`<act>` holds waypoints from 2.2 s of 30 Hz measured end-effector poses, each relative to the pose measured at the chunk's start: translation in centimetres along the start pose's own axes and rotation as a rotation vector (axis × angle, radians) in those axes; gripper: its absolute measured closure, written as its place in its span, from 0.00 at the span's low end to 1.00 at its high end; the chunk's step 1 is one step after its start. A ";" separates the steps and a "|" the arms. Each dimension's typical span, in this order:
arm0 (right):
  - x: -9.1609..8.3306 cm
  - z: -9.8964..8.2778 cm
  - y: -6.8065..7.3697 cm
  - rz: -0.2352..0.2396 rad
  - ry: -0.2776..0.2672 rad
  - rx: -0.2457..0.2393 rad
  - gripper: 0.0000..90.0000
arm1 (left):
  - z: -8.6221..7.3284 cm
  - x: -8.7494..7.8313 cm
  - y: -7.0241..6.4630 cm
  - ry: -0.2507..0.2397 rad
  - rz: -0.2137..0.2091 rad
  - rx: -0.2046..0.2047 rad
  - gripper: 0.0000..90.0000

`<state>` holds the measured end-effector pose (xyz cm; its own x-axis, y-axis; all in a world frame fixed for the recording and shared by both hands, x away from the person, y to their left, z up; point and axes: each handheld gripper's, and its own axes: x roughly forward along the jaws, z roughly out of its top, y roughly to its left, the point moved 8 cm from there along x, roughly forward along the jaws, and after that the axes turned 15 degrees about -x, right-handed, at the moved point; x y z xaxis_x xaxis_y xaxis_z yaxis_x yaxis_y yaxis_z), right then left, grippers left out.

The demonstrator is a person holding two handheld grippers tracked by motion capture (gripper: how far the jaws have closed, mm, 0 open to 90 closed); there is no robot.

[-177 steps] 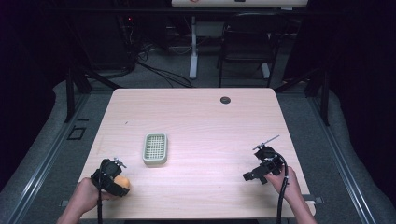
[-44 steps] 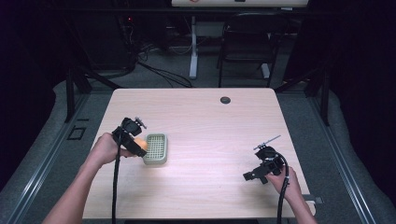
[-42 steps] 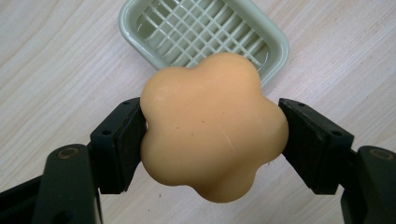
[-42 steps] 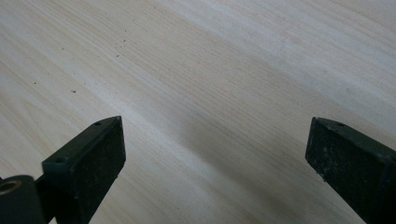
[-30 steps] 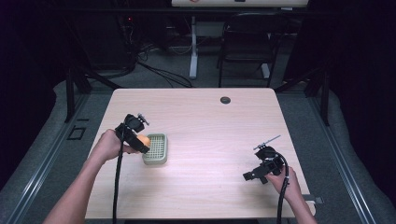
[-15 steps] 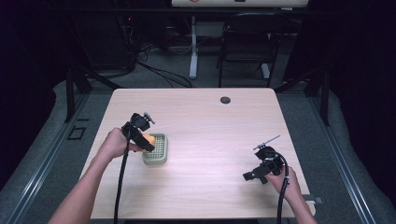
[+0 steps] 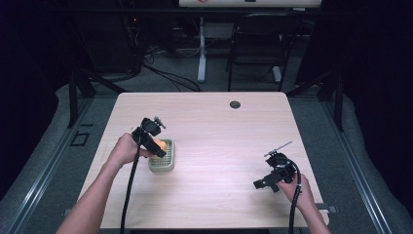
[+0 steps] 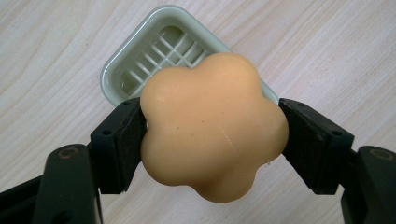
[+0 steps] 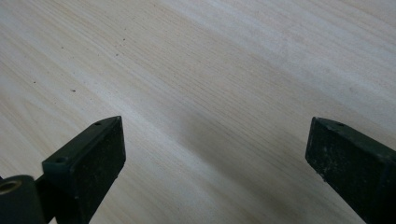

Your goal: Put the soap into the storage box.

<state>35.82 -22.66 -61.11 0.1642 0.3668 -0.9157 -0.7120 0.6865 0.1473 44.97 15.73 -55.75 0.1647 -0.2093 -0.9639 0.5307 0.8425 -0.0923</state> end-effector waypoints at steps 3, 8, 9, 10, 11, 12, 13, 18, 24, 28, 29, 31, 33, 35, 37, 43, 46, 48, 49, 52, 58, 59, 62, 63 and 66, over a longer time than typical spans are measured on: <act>0.0 0.0 0.0 0.000 0.002 -0.002 0.05 | 0.1 0.2 -0.1 -0.001 -0.003 -0.003 0.30; 0.0 0.0 0.0 0.002 0.002 -0.001 0.05 | 0.3 0.4 -0.2 -0.004 -0.007 -0.006 0.30; 0.2 0.2 0.1 -0.004 -0.025 0.022 0.05 | 0.3 0.4 -0.2 -0.005 -0.005 -0.006 0.30; 0.2 0.1 0.1 -0.004 -0.023 0.018 0.05 | 0.4 0.5 -0.2 -0.006 -0.007 -0.009 0.30; 0.3 0.2 0.2 -0.001 -0.034 0.021 0.05 | 0.4 0.6 -0.2 -0.002 -0.006 -0.008 0.30; 0.3 0.2 0.2 -0.001 -0.033 0.020 0.05 | 0.4 0.7 -0.2 -0.004 -0.004 -0.008 0.30; 0.3 0.2 0.2 -0.001 -0.033 0.020 0.05 | 0.4 0.8 -0.2 -0.003 -0.004 -0.009 0.30; 0.0 -0.1 0.0 0.005 0.006 -0.006 0.05 | 0.3 1.8 -0.3 0.015 -0.001 -0.005 0.30; 0.0 0.0 0.0 0.004 0.001 -0.001 0.05 | 0.3 2.5 -0.2 0.025 0.009 -0.001 0.30; 0.0 0.0 0.0 0.003 0.001 -0.001 0.05 | 0.2 2.9 -0.1 0.035 0.011 0.004 0.30; 0.0 0.0 0.0 0.005 -0.001 0.000 0.05 | 0.3 3.0 -0.1 0.034 0.013 0.004 0.30; 0.0 0.0 0.0 0.005 -0.002 0.000 0.05 | 0.3 3.1 0.0 0.036 0.008 0.008 0.30; 0.1 0.0 0.0 0.004 -0.002 0.003 0.05 | 0.4 3.3 0.1 0.039 0.010 0.015 0.30; 0.2 0.1 0.1 -0.001 -0.022 0.021 0.05 | 0.5 3.5 0.2 0.037 0.016 0.016 0.30; 0.1 0.0 0.0 0.002 -0.010 0.010 0.05 | 0.5 3.7 0.3 0.039 0.016 0.018 0.30; 0.1 0.0 0.0 0.003 -0.011 0.010 0.05 | 0.3 4.3 0.3 0.053 0.021 0.034 0.30; 0.0 -0.2 -0.1 0.000 0.012 -0.011 0.05 | 0.1 4.6 0.4 0.062 0.016 0.040 0.30; 0.1 0.0 0.0 0.003 -0.010 0.005 0.05 | 0.1 4.8 0.5 0.061 0.017 0.043 0.30; 0.0 0.0 -0.1 0.002 -0.007 0.002 0.05 | 0.1 4.7 0.5 0.060 0.018 0.047 0.30; 0.1 -0.1 -0.1 0.001 -0.002 0.001 0.05 | 0.1 4.8 0.6 0.058 0.016 0.054 0.30; 0.0 -0.1 -0.1 -0.001 0.006 -0.007 0.05 | 0.2 4.8 0.6 0.052 0.018 0.056 0.30; 0.0 0.0 0.0 0.005 -0.006 0.003 0.05 | 0.2 4.8 0.7 0.050 0.014 0.054 0.29; 0.1 0.1 0.1 -0.004 -0.018 0.015 0.05 | 0.1 4.8 0.7 0.051 0.014 0.051 0.29; 0.0 -0.1 -0.1 0.000 0.008 -0.009 0.05 | 0.1 4.8 0.7 0.053 0.019 0.050 0.29; -0.1 -0.1 -0.1 -0.001 0.009 -0.013 0.05 | 0.2 4.8 0.7 0.053 0.018 0.048 0.29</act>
<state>35.81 -22.85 -61.10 0.1585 0.3605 -0.9192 -0.7208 0.6785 0.1418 46.27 15.20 -60.42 0.1308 -0.1664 -0.9773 0.5674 0.8210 -0.0638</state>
